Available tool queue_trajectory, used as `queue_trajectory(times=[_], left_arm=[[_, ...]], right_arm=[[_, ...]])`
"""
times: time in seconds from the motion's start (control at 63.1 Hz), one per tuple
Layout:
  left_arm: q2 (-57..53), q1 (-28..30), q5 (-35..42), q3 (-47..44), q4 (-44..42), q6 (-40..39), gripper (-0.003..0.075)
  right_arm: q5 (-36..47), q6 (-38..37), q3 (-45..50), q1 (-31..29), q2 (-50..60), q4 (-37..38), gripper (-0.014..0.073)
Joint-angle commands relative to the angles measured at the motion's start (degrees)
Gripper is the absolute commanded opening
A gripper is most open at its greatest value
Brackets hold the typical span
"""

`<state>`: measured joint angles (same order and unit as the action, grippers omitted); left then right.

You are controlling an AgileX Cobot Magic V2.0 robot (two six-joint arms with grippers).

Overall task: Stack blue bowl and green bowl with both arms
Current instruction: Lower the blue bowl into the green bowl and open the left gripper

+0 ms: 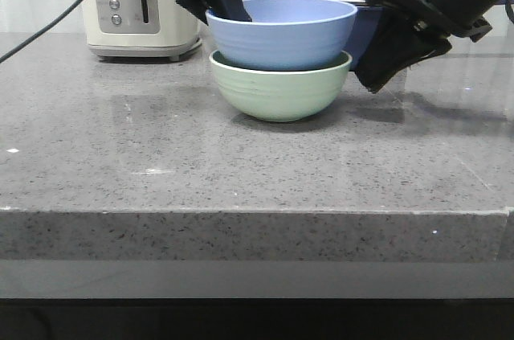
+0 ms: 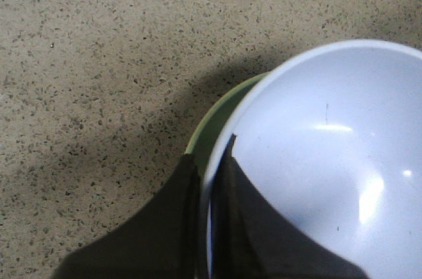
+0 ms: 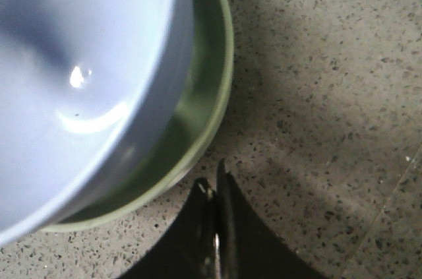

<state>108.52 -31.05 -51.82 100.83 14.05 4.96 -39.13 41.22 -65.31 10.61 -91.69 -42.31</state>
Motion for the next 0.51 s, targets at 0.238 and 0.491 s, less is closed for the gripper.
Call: queue_trajectory(times=[0.238, 0.491], left_arm=[[-3.0, -0.3, 2.4, 2.0, 1.6, 0.0, 0.0374], [-6.2, -0.3, 2.0, 2.0, 0.6, 0.0, 0.037]], right_arm=[[1.3, 0.6, -1.4, -0.1, 2.2, -2.2, -0.0064], [1.3, 0.6, -1.4, -0.1, 2.2, -2.2, -0.0064]])
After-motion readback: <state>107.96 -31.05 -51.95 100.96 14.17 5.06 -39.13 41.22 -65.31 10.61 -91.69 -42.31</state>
